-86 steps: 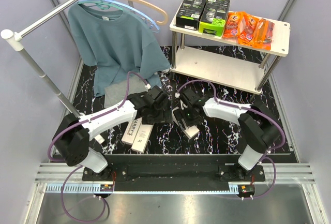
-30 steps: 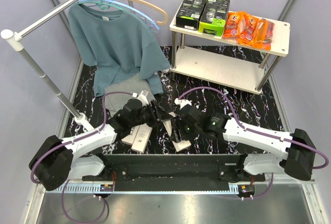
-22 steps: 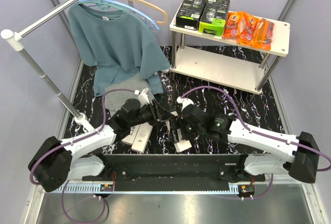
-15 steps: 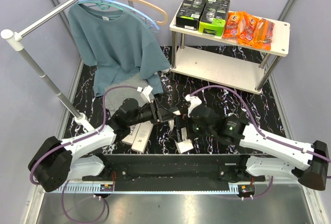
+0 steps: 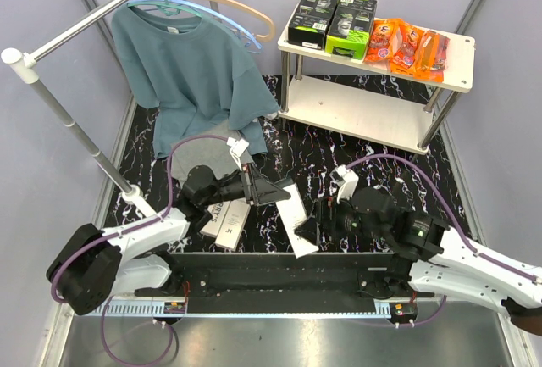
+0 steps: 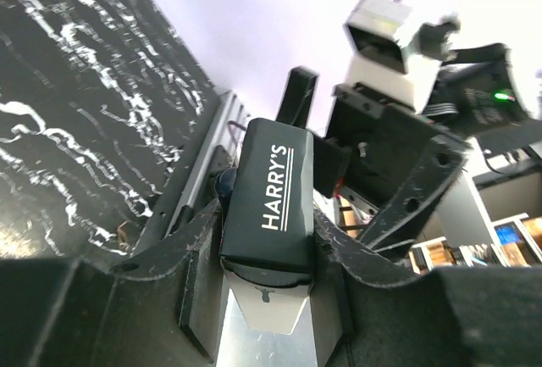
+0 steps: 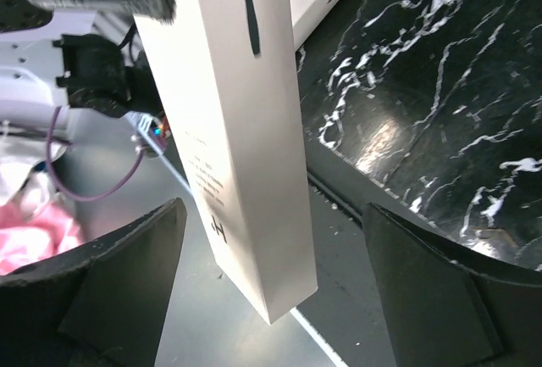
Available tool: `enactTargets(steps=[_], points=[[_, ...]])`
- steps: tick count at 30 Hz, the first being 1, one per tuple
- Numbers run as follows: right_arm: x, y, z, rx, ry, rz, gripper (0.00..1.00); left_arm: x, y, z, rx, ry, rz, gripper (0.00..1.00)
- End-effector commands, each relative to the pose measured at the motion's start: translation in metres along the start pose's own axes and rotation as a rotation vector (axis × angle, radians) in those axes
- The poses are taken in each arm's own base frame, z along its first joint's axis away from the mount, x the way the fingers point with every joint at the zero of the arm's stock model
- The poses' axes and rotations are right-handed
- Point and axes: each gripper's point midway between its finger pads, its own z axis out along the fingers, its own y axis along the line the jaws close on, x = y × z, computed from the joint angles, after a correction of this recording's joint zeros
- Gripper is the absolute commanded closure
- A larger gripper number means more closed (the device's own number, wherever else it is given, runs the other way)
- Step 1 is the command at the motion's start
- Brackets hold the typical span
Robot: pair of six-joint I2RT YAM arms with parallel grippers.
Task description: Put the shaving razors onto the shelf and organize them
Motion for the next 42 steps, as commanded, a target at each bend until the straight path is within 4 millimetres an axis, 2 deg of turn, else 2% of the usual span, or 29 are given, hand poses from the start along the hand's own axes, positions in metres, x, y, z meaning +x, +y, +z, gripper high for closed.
enactTargets(steps=[1, 3, 8, 10, 16, 22, 24, 25, 29, 31, 33, 34, 37, 38, 39, 42], points=[[0.013, 0.018, -0.001, -0.117, 0.047, 0.033, 0.08, -0.011, -0.035, -0.003, 0.156, -0.024, 0.087, 0.80], [0.016, 0.024, -0.001, -0.158, 0.060, 0.040, 0.12, -0.014, -0.037, -0.004, 0.163, -0.038, 0.081, 0.82], [0.029, 0.026, 0.001, -0.186, 0.111, 0.060, 0.24, -0.024, -0.039, -0.009, 0.173, -0.087, 0.066, 0.85], [0.029, 0.025, 0.000, -0.186, 0.106, 0.071, 0.33, -0.027, -0.040, -0.011, 0.174, -0.092, 0.070, 0.85], [0.019, 0.021, -0.014, -0.184, 0.026, 0.085, 0.31, -0.026, -0.036, -0.014, 0.163, -0.079, 0.068, 0.85], [0.018, 0.015, -0.013, -0.161, 0.006, 0.096, 0.30, -0.026, -0.035, -0.013, 0.164, -0.075, 0.059, 0.86], [0.018, 0.014, -0.012, -0.155, 0.003, 0.101, 0.33, -0.026, -0.035, -0.013, 0.165, -0.077, 0.057, 0.86], [0.018, 0.013, -0.012, -0.153, 0.003, 0.105, 0.37, -0.026, -0.035, -0.013, 0.165, -0.077, 0.057, 0.87], [0.017, 0.013, -0.011, -0.154, -0.003, 0.106, 0.65, -0.026, -0.033, -0.013, 0.163, -0.081, 0.056, 0.86], [0.018, 0.013, -0.009, -0.150, -0.002, 0.113, 0.70, -0.027, -0.033, -0.013, 0.161, -0.082, 0.055, 0.86], [0.016, 0.014, -0.009, -0.156, -0.006, 0.115, 0.78, -0.026, -0.030, -0.012, 0.150, -0.077, 0.049, 0.80], [0.016, 0.015, -0.009, -0.158, -0.006, 0.115, 0.78, -0.026, -0.029, -0.012, 0.145, -0.078, 0.057, 0.77], [0.012, 0.018, -0.009, -0.167, -0.019, 0.113, 0.81, -0.023, -0.018, -0.012, 0.100, -0.071, 0.060, 0.53], [0.011, 0.019, -0.009, -0.169, -0.021, 0.113, 0.81, -0.021, -0.010, -0.011, 0.066, -0.064, 0.044, 0.42], [0.009, 0.021, -0.010, -0.176, -0.025, 0.113, 0.82, -0.021, -0.008, -0.012, 0.051, -0.064, 0.047, 0.25], [0.007, 0.023, -0.008, -0.175, -0.024, 0.113, 0.83, -0.021, 0.014, -0.014, -0.075, -0.066, 0.044, 0.04]])
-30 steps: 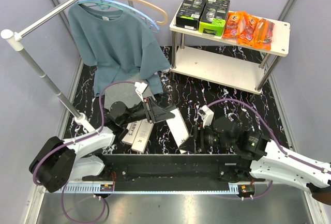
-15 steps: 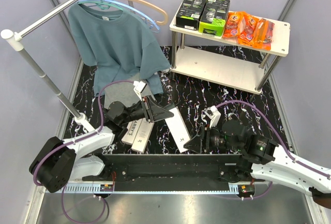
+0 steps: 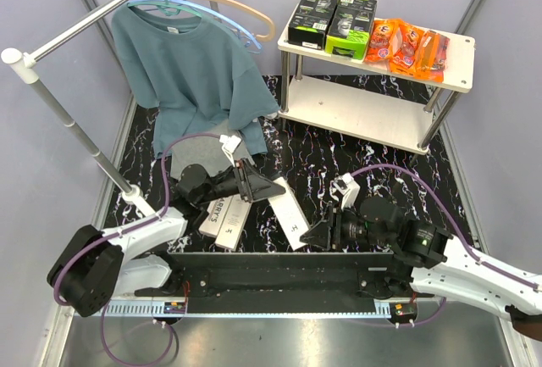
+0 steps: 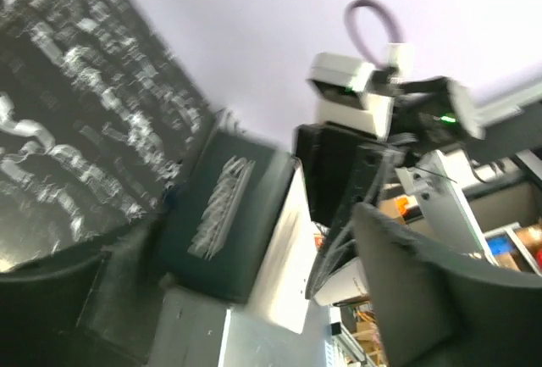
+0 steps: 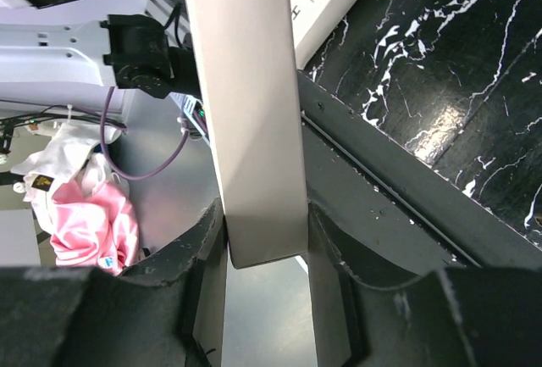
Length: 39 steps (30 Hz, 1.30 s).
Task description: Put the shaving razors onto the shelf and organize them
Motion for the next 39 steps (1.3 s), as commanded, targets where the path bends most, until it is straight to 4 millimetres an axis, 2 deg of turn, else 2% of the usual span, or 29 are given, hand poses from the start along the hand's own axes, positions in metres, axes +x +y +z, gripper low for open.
enactTargets(steps=[1, 2, 4, 5, 7, 8, 10, 11, 13, 14, 15, 16, 17, 20, 23, 32, 36, 37, 39], points=[[-0.014, 0.012, 0.003, -0.029, -0.050, -0.002, 0.83, -0.007, 0.023, -0.004, -0.152, -0.022, 0.081, 0.02], [-0.015, 0.013, 0.003, -0.029, -0.050, -0.002, 0.83, -0.004, 0.044, -0.010, -0.270, -0.025, 0.044, 0.01], [-0.015, 0.013, 0.004, -0.032, -0.050, -0.002, 0.84, -0.013, 0.052, -0.018, -0.372, -0.053, 0.096, 0.01], [-0.015, 0.013, 0.005, -0.033, -0.051, -0.002, 0.84, -0.013, 0.073, -0.031, -0.504, -0.073, 0.076, 0.01], [-0.014, 0.012, 0.005, -0.031, -0.051, -0.001, 0.85, -0.026, 0.077, -0.047, -0.611, -0.138, 0.100, 0.01], [-0.015, 0.013, 0.005, -0.033, -0.055, -0.001, 0.85, -0.027, 0.091, -0.063, -0.729, -0.174, 0.089, 0.01], [-0.015, 0.012, 0.005, -0.031, -0.055, 0.002, 0.85, -0.038, 0.089, -0.081, -0.806, -0.246, 0.103, 0.01], [-0.015, 0.012, 0.005, -0.031, -0.055, 0.002, 0.85, -0.039, 0.099, -0.098, -0.902, -0.282, 0.101, 0.01], [-0.014, 0.011, 0.005, -0.029, -0.056, 0.004, 0.86, -0.047, 0.093, -0.113, -0.954, -0.337, 0.112, 0.01], [-0.014, 0.010, 0.005, -0.027, -0.056, 0.006, 0.87, -0.047, 0.097, -0.130, -1.034, -0.364, 0.110, 0.01], [-0.013, 0.009, 0.006, -0.022, -0.054, 0.006, 0.88, -0.051, 0.095, -0.138, -1.073, -0.390, 0.106, 0.01], [-0.013, 0.009, 0.006, -0.022, -0.054, 0.007, 0.88, -0.044, 0.102, -0.152, -1.149, -0.384, 0.074, 0.01], [-0.015, 0.010, 0.006, -0.024, -0.059, 0.009, 0.88, -0.047, 0.103, -0.163, -1.206, -0.416, 0.078, 0.01], [-0.015, 0.008, 0.008, -0.012, -0.062, 0.011, 0.90, -0.046, 0.106, -0.181, -1.317, -0.431, 0.052, 0.01], [-0.017, 0.007, 0.011, -0.001, -0.064, 0.017, 0.94, -0.044, 0.110, -0.188, -1.373, -0.412, 0.049, 0.01], [-0.026, 0.000, 0.032, 0.092, -0.052, 0.011, 1.00, -0.038, 0.117, -0.184, -1.392, -0.362, 0.034, 0.01], [-0.037, -0.009, 0.047, 0.178, -0.079, 0.021, 1.00, -0.037, 0.117, -0.184, -1.384, -0.365, 0.034, 0.01], [-0.044, -0.006, 0.049, 0.182, -0.090, 0.021, 1.00, -0.037, 0.117, -0.183, -1.381, -0.364, 0.033, 0.01], [-0.051, -0.015, 0.061, 0.226, -0.089, 0.037, 1.00, -0.037, 0.117, -0.183, -1.378, -0.359, 0.033, 0.01]])
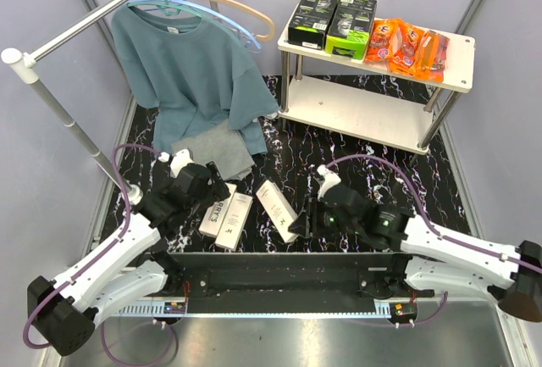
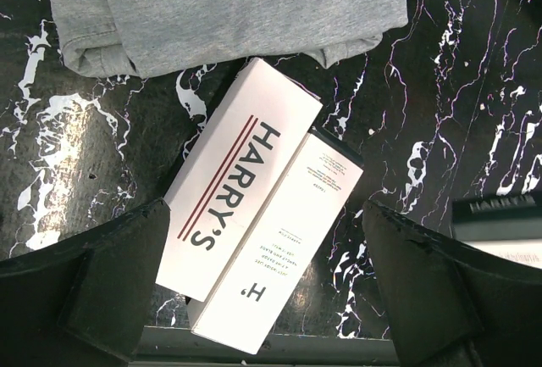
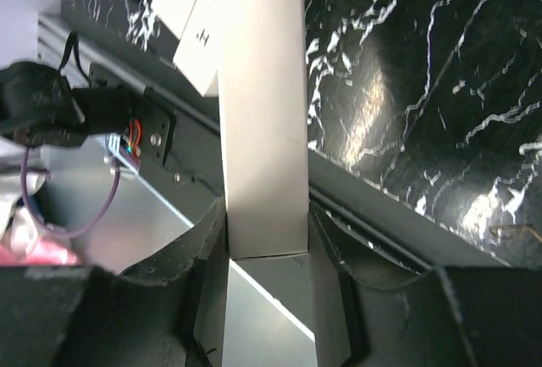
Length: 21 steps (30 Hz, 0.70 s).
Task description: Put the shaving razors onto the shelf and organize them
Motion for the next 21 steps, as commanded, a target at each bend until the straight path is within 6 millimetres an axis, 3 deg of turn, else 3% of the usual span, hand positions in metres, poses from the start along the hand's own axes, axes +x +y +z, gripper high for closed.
enactTargets(steps=[1, 2, 5, 7, 8, 9, 12, 14, 15, 16, 17, 19, 21], points=[[-0.055, 0.026, 0.009, -0.022, -0.137, 0.035, 1.00, -0.016, -0.008, -0.005, 0.023, -0.057, -0.027, 0.01], [-0.054, 0.024, 0.017, -0.023, -0.105, 0.047, 1.00, -0.017, -0.008, -0.005, 0.023, -0.057, -0.024, 0.01], [-0.091, 0.019, 0.026, -0.095, -0.157, 0.115, 1.00, -0.016, -0.010, -0.005, 0.032, -0.053, -0.023, 0.01], [-0.104, 0.010, 0.031, -0.119, -0.174, 0.155, 1.00, -0.015, -0.010, -0.005, 0.034, -0.051, -0.023, 0.01], [-0.107, 0.011, 0.031, -0.157, -0.162, 0.171, 1.00, -0.015, -0.011, -0.004, 0.038, -0.051, -0.020, 0.01], [-0.127, 0.001, 0.029, -0.171, -0.214, 0.209, 1.00, -0.015, -0.011, -0.004, 0.040, -0.050, -0.021, 0.01], [-0.153, -0.004, 0.029, -0.263, -0.269, 0.258, 1.00, -0.013, -0.012, -0.003, 0.045, -0.046, -0.018, 0.01], [-0.170, -0.022, 0.029, -0.298, -0.299, 0.314, 1.00, -0.013, -0.013, -0.002, 0.050, -0.044, -0.015, 0.01], [-0.182, -0.021, 0.026, -0.355, -0.337, 0.340, 1.00, -0.012, -0.013, -0.002, 0.052, -0.042, -0.016, 0.01], [-0.189, -0.035, 0.030, -0.366, -0.333, 0.375, 1.00, -0.012, -0.014, -0.002, 0.054, -0.040, -0.014, 0.01], [-0.202, -0.032, 0.026, -0.421, -0.377, 0.356, 1.00, -0.012, -0.014, -0.001, 0.055, -0.041, -0.010, 0.01], [-0.208, -0.044, 0.035, -0.452, -0.373, 0.418, 1.00, -0.011, -0.014, -0.001, 0.057, -0.038, -0.007, 0.01], [-0.231, -0.048, 0.027, -0.515, -0.440, 0.422, 1.00, -0.010, -0.015, 0.000, 0.061, -0.034, -0.004, 0.01]])
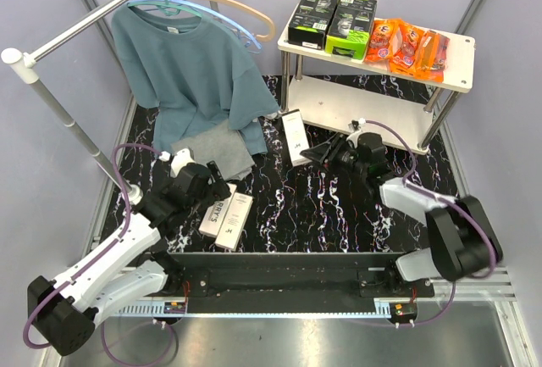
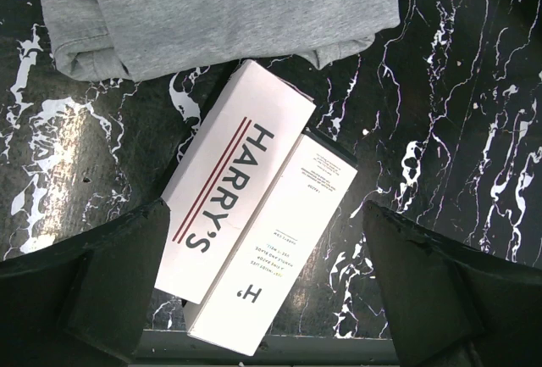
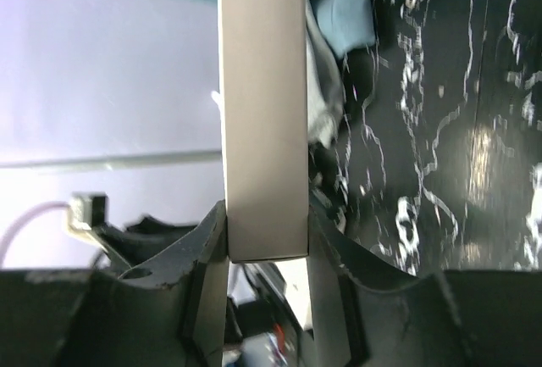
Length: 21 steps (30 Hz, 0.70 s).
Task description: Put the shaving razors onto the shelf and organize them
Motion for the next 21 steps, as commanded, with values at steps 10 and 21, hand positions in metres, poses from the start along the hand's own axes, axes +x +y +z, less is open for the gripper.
enactTargets(steps=[10, 21], points=[[-0.101, 0.035, 0.008, -0.374, -0.149, 0.077, 1.00, -0.009, -0.012, 0.002, 0.050, -0.036, 0.000, 0.01], [-0.135, 0.021, 0.019, -0.304, -0.232, 0.099, 1.00, -0.008, -0.013, 0.004, 0.051, -0.033, 0.006, 0.01]])
